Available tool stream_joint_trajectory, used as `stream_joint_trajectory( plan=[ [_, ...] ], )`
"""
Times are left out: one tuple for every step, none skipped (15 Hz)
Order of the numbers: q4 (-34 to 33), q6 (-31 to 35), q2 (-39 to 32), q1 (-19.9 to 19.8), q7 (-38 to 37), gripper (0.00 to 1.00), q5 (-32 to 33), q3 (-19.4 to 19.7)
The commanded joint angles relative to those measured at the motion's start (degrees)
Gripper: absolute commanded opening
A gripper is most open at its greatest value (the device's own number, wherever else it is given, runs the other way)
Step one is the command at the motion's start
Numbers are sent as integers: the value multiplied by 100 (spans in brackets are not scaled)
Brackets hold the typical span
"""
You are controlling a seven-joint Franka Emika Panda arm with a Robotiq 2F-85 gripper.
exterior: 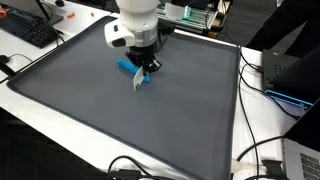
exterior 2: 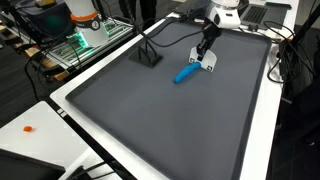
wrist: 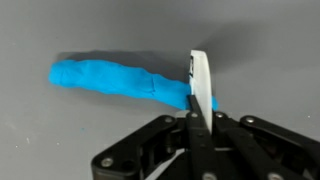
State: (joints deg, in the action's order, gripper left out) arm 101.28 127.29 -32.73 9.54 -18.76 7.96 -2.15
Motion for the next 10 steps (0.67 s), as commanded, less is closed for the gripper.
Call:
stream_joint_trajectory(
  plan=[
    [126, -31, -107, 30, 71, 1, -106, 73],
    [161, -2, -84, -10, 148, 1, -174, 27],
    [201, -7, -49, -11, 142, 1, -187, 24],
    [233, -13, -15, -39, 174, 1, -245, -2],
    [295, -11, 41, -73, 208, 1, -334, -39],
    [347, -4, 90, -107, 239, 1, -421, -63],
    [410, 23, 141, -147, 294, 1, -531, -95],
    [448, -1, 175, -175, 350, 1, -656, -117],
    [497, -5, 216, -203, 421, 1, -783, -143],
    [547, -25, 255, -217, 492, 1, -891, -160]
  ],
)
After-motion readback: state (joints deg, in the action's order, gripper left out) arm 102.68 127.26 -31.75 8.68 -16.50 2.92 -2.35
